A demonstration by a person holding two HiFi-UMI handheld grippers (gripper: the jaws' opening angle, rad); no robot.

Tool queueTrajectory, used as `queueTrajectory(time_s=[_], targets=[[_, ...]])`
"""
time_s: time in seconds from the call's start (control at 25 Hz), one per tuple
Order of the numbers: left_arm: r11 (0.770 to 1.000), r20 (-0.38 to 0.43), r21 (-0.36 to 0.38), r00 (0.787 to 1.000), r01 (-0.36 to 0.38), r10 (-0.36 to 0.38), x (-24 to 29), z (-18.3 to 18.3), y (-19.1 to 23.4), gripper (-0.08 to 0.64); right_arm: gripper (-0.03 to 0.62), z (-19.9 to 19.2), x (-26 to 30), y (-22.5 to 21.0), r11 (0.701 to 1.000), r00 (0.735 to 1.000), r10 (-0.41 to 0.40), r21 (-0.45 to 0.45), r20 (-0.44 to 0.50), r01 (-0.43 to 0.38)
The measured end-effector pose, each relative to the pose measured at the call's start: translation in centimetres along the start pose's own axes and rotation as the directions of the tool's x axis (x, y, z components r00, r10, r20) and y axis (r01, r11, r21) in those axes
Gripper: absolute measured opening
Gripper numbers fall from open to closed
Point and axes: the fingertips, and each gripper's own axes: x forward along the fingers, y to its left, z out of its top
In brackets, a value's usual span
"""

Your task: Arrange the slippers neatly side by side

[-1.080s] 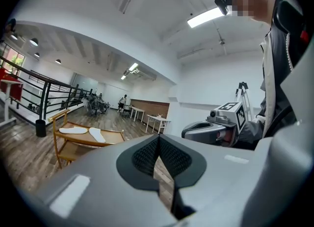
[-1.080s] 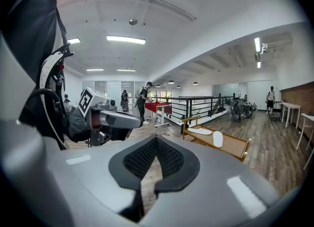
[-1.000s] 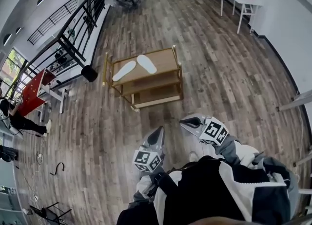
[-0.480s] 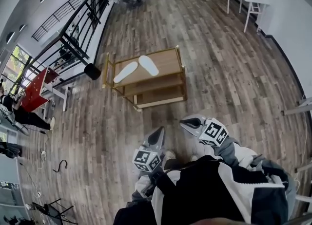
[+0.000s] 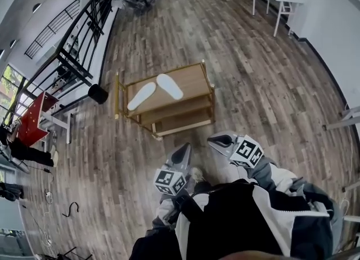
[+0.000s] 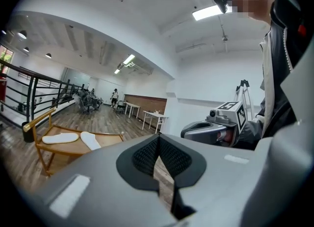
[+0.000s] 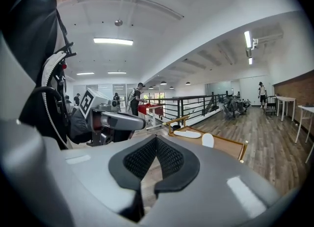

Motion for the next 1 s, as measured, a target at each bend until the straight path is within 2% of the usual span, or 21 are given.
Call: queueTrajectory(time_s=[0.24,0.52,0.84,1.0], targets=[[0.999,0.031,0.032,0.999,0.031,-0.032,1.2,3.4,8.7,0.014,0.005,3.5,7.4,-3.5,0.999,0.999,-0.030,-0.036,0.016,0.031],[0.999,0.042,0.030,0.998,0.041,-0.043,0.2,6.0,14.8,0.014,0.005,7.4,13.5,-5.0,0.998,0.999,-0.042,-0.052,0.023,0.043],[0.999,0.071,0.017,0.997,0.039,-0.040,-0.8,6.2,21.3,0.014,0.005,8.1,20.4,-5.4,0.997,0.999,-0.023,-0.077,-0.026,0.021],[1.000,0.072,0.000,0.997,0.010,-0.010,-0.7,6.1,23.6,0.014,0.005,8.5,22.0,-6.2,0.996,0.999,-0.019,-0.086,-0.046,0.015]])
